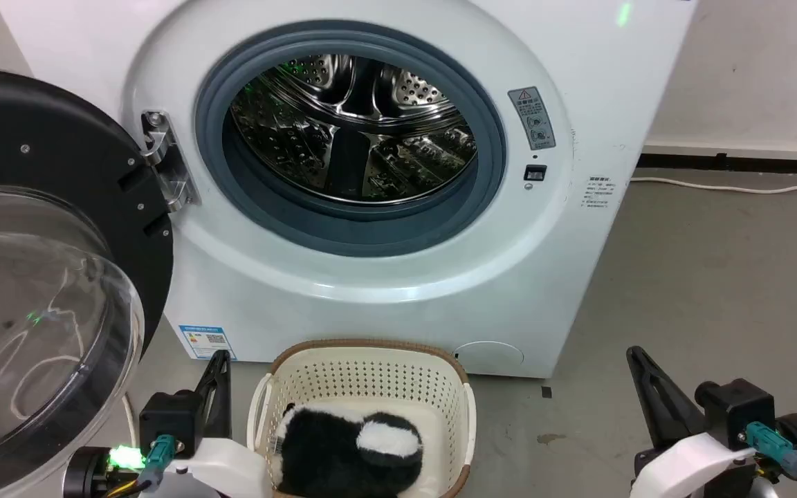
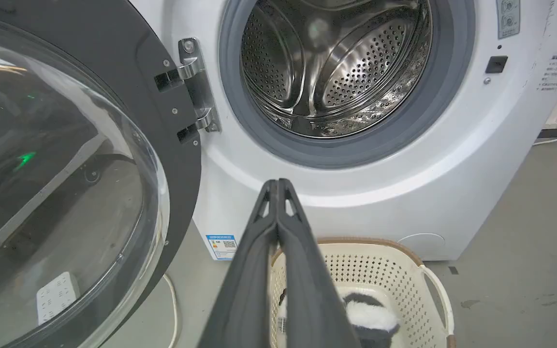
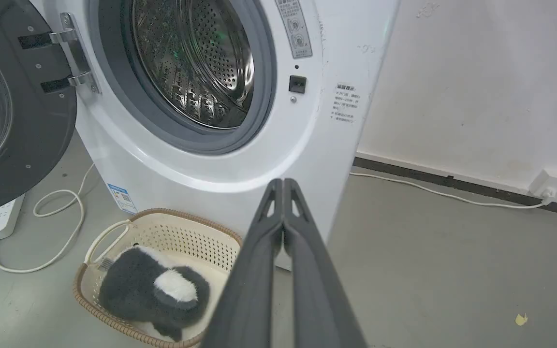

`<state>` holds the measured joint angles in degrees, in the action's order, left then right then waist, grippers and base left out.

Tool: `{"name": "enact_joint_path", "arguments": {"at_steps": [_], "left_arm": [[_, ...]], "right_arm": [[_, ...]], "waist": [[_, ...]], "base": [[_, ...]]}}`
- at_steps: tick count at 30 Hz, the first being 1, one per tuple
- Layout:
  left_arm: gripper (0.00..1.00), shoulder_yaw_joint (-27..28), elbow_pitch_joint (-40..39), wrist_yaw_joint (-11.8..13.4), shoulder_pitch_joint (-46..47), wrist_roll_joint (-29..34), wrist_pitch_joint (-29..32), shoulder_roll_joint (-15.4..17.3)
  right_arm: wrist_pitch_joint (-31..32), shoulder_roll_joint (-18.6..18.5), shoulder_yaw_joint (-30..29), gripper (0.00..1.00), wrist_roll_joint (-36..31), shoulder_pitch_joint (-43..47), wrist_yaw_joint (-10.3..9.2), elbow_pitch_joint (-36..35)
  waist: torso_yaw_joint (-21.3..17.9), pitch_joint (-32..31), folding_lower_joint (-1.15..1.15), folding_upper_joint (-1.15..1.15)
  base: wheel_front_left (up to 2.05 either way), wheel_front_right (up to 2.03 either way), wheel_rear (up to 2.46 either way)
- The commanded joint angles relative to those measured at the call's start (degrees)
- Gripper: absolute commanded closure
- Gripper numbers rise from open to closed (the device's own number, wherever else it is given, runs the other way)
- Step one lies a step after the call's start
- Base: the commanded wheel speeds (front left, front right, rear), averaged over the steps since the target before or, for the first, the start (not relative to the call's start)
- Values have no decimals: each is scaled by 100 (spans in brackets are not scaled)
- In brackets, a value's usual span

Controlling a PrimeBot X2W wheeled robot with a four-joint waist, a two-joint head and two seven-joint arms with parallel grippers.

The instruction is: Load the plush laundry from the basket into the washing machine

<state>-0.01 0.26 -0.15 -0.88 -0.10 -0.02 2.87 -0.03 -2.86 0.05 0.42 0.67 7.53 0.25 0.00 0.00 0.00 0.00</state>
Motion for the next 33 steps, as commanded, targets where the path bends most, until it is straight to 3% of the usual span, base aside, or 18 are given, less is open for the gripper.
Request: {"name": "enact_joint_path", "arguments": {"at_steps": [1, 29, 30, 33], "left_arm": [[100, 1, -26, 15, 88, 10, 2, 0], [100, 1, -26, 15, 88, 10, 2, 0], [0, -4, 0, -1, -2, 0, -1, 0], [0, -2, 0, 0, -3, 0, -3, 0]], "right_arm": [[3, -1, -5, 100, -42, -67, -4, -25], [3, -1, -5, 100, -42, -67, -4, -25], [-1, 0, -2, 0, 5, 1, 1, 1], [-3, 0, 1, 0, 9, 2, 1, 3]], "waist": [[0, 0, 0, 0], [0, 0, 0, 0], [0, 0, 0, 0], [0, 0, 0, 0]], "base": [[0, 0, 0], [0, 0, 0], [0, 0, 0], [0, 0, 0]]}}
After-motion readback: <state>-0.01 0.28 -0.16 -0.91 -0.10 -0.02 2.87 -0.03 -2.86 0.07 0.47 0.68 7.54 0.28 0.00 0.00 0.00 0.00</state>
